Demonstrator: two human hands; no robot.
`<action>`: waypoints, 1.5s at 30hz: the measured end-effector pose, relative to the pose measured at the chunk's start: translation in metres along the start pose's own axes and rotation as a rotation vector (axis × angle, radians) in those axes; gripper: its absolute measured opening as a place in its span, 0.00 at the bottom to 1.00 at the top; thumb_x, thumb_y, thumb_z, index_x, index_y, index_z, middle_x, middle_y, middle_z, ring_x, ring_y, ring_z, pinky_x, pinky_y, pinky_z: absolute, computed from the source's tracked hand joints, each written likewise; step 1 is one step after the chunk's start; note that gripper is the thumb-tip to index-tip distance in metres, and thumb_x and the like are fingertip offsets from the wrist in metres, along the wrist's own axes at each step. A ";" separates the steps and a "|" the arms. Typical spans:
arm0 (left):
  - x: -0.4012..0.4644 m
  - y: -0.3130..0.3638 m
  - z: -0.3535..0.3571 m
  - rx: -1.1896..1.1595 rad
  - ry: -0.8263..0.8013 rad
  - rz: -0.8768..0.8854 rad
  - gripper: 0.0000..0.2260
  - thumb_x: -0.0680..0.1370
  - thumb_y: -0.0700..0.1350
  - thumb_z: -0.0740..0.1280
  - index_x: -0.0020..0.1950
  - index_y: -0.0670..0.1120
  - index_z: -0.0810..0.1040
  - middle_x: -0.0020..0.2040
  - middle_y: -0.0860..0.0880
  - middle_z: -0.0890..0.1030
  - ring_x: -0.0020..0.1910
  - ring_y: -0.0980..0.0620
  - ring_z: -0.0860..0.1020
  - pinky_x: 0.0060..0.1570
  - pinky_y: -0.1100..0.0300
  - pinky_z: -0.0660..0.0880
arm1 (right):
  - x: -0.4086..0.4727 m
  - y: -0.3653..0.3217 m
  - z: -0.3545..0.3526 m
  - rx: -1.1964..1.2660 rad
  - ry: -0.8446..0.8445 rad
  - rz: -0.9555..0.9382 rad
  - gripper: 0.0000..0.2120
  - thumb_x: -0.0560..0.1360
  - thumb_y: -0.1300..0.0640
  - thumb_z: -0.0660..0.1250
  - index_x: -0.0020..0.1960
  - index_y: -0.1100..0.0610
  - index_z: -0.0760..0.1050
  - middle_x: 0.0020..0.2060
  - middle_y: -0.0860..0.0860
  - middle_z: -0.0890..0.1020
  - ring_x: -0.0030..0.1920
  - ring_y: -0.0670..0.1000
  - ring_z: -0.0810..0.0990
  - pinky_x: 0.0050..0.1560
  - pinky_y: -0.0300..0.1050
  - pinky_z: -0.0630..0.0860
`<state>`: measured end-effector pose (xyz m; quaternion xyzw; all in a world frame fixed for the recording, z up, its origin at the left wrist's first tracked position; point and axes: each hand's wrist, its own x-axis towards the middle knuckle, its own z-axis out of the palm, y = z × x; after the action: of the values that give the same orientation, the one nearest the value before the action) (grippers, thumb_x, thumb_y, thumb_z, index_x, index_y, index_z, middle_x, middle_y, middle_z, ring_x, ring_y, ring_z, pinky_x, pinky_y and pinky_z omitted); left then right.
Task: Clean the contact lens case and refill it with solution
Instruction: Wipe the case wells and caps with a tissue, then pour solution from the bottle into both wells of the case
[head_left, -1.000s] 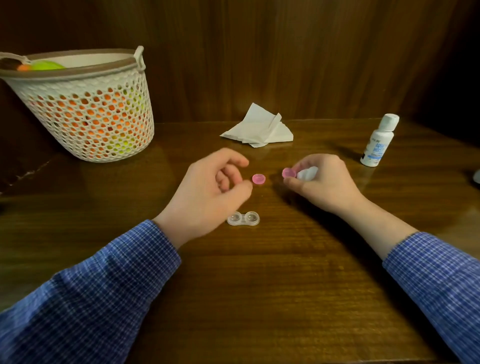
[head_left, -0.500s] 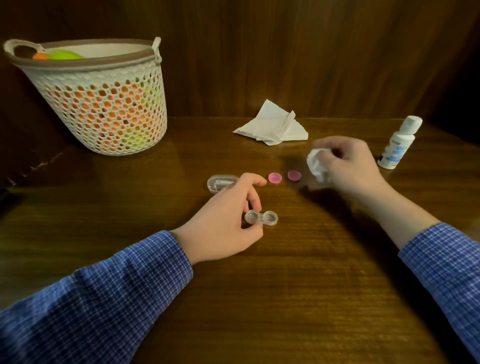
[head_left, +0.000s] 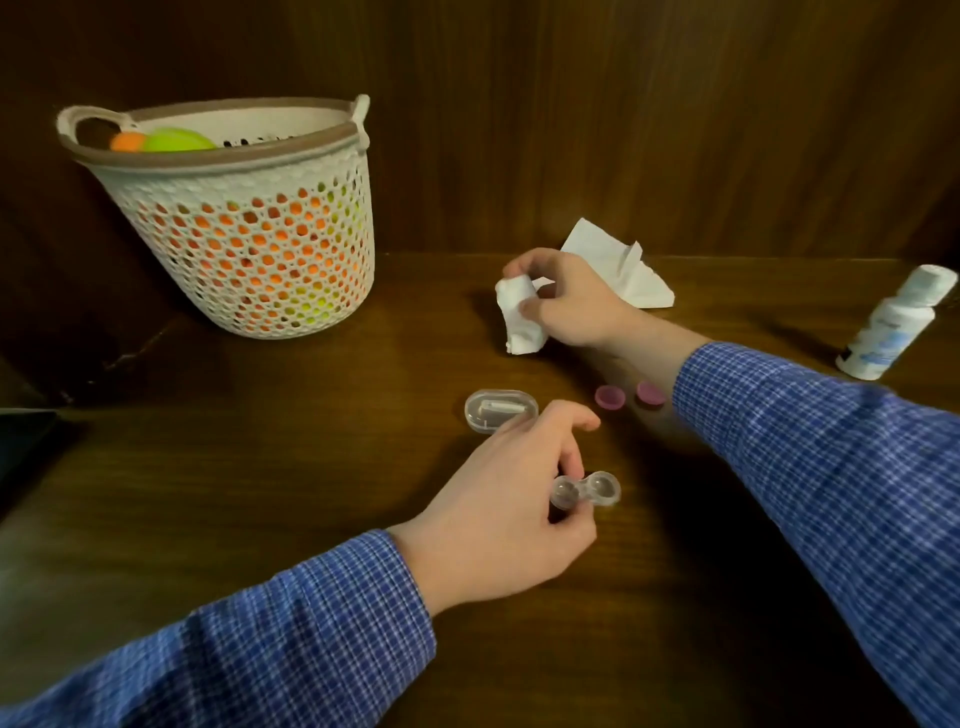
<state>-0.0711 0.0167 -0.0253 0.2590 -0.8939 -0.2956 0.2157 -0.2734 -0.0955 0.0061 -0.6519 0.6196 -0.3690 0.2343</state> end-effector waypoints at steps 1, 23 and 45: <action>0.000 0.000 0.000 0.002 0.003 0.003 0.29 0.76 0.50 0.72 0.73 0.61 0.62 0.49 0.61 0.77 0.54 0.66 0.74 0.53 0.65 0.75 | 0.006 0.002 0.002 -0.001 -0.022 0.009 0.19 0.76 0.69 0.66 0.62 0.51 0.73 0.60 0.50 0.76 0.64 0.54 0.76 0.56 0.42 0.75; 0.013 0.015 0.018 -0.061 0.012 0.019 0.29 0.75 0.45 0.75 0.70 0.61 0.66 0.51 0.66 0.78 0.52 0.63 0.78 0.50 0.76 0.72 | -0.206 0.012 -0.084 -0.120 0.457 0.090 0.07 0.78 0.58 0.71 0.54 0.50 0.79 0.42 0.45 0.84 0.43 0.43 0.83 0.44 0.37 0.78; 0.021 0.022 0.021 -0.137 0.023 -0.036 0.29 0.73 0.44 0.78 0.70 0.56 0.72 0.49 0.61 0.84 0.45 0.61 0.80 0.42 0.70 0.76 | -0.170 0.101 -0.141 -0.050 0.961 0.527 0.32 0.80 0.56 0.72 0.79 0.55 0.62 0.73 0.57 0.74 0.72 0.58 0.75 0.69 0.54 0.73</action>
<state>-0.1059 0.0286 -0.0218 0.2631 -0.8643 -0.3568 0.2376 -0.4391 0.0806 -0.0165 -0.2381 0.8077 -0.5394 -0.0060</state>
